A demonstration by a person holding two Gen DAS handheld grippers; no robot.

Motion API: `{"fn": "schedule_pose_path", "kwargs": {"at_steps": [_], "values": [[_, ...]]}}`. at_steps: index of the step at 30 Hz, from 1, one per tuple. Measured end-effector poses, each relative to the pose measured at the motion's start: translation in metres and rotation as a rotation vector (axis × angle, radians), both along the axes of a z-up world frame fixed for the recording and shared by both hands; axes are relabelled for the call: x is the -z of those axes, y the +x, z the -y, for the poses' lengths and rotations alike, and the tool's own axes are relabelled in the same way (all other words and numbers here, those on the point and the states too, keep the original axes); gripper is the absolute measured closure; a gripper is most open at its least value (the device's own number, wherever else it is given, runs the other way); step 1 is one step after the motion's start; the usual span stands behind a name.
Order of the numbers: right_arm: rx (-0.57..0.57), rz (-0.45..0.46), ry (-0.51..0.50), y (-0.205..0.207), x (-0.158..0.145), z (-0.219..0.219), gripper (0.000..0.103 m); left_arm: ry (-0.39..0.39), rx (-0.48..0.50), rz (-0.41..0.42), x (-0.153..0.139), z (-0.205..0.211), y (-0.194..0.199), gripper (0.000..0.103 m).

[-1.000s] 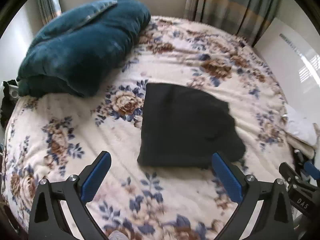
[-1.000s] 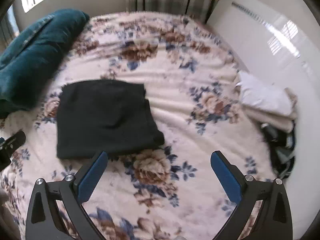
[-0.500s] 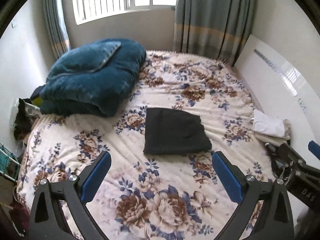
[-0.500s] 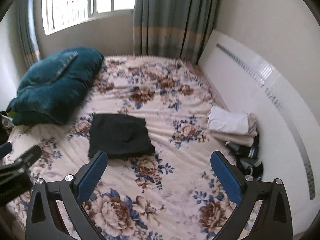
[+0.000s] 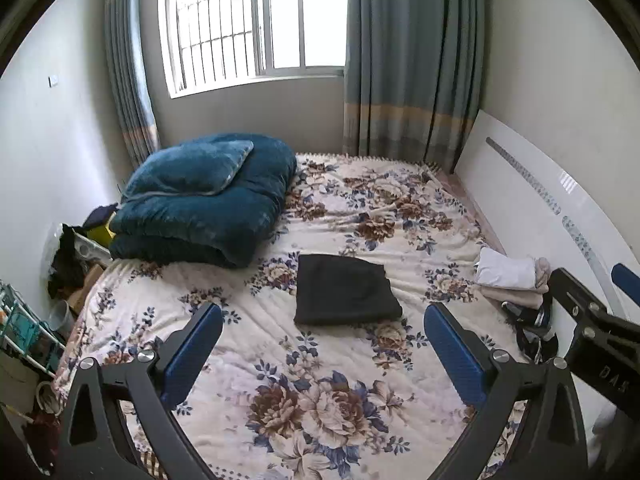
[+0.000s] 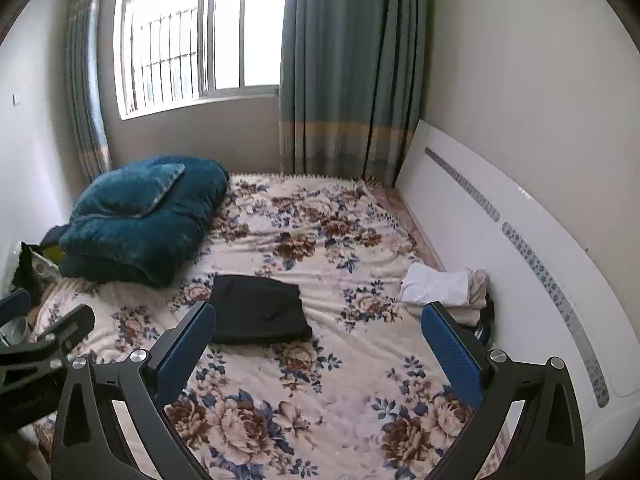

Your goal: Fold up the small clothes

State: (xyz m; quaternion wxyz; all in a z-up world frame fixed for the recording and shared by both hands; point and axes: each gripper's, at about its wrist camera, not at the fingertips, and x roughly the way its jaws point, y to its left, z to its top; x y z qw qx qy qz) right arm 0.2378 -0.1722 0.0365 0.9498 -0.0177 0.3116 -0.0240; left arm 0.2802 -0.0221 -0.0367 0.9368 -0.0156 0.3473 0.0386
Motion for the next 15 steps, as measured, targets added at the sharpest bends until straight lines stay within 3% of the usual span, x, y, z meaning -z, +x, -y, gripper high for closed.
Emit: {"fn": "schedule_pose_path", "kwargs": {"at_steps": [6, 15], "values": [[-0.016, 0.038, -0.004, -0.031, -0.024, 0.004, 0.0, -0.027, -0.003, 0.005, -0.012, 0.005, -0.021, 0.0], [-0.031, 0.049, -0.007, -0.05, -0.037, 0.008, 0.0, -0.036, -0.038, 0.017, -0.021, 0.0, -0.033, 0.0]]}}
